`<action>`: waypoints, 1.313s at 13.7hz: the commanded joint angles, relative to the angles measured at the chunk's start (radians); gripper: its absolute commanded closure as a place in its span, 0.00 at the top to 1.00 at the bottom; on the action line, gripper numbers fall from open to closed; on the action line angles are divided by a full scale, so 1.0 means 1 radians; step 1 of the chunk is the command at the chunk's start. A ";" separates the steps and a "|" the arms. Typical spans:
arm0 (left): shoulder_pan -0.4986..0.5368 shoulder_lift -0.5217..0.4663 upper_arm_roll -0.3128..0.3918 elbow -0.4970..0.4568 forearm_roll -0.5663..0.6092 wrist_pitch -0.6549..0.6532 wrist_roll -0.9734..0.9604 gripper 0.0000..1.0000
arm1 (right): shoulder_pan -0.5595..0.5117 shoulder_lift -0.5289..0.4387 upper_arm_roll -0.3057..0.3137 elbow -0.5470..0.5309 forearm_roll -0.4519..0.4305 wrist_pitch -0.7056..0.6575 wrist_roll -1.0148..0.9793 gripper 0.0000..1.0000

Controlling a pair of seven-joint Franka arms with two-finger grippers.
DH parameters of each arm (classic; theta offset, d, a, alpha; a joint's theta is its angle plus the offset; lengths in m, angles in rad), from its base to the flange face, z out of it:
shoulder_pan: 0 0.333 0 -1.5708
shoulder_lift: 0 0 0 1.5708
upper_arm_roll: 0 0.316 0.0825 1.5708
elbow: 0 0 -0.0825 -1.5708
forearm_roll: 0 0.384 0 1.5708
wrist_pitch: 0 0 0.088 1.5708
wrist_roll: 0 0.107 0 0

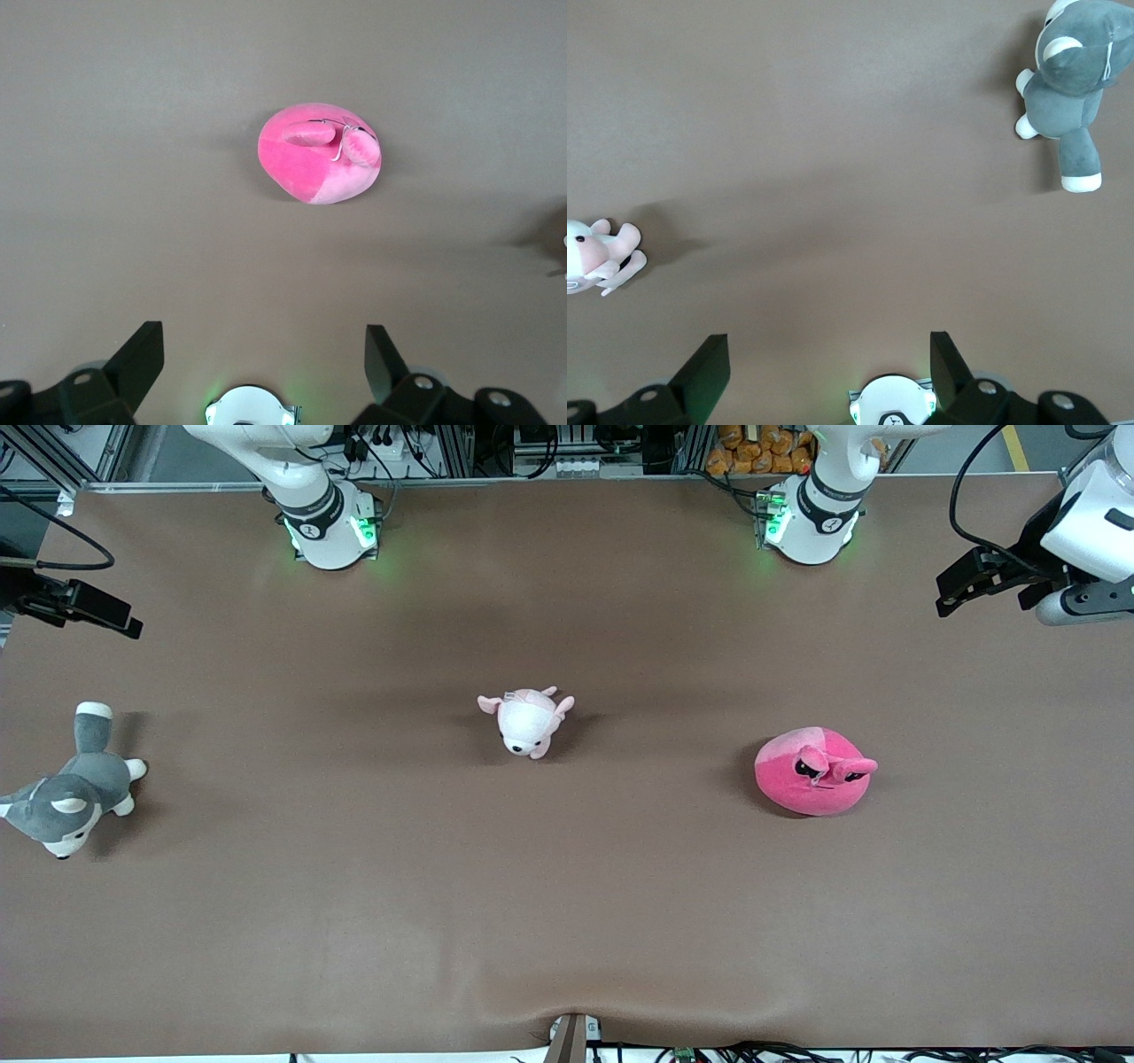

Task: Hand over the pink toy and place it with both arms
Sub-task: 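Reach the left gripper toward the pink plush toy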

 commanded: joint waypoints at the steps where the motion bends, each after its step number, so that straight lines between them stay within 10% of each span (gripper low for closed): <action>1: 0.003 0.013 -0.001 0.032 0.017 -0.019 0.000 1.00 | 0.003 0.011 0.005 0.023 -0.006 -0.012 0.009 1.00; 18: 0.007 0.072 0.007 0.083 0.020 -0.048 -0.008 1.00 | -0.003 0.012 0.005 0.024 -0.003 -0.012 0.014 1.00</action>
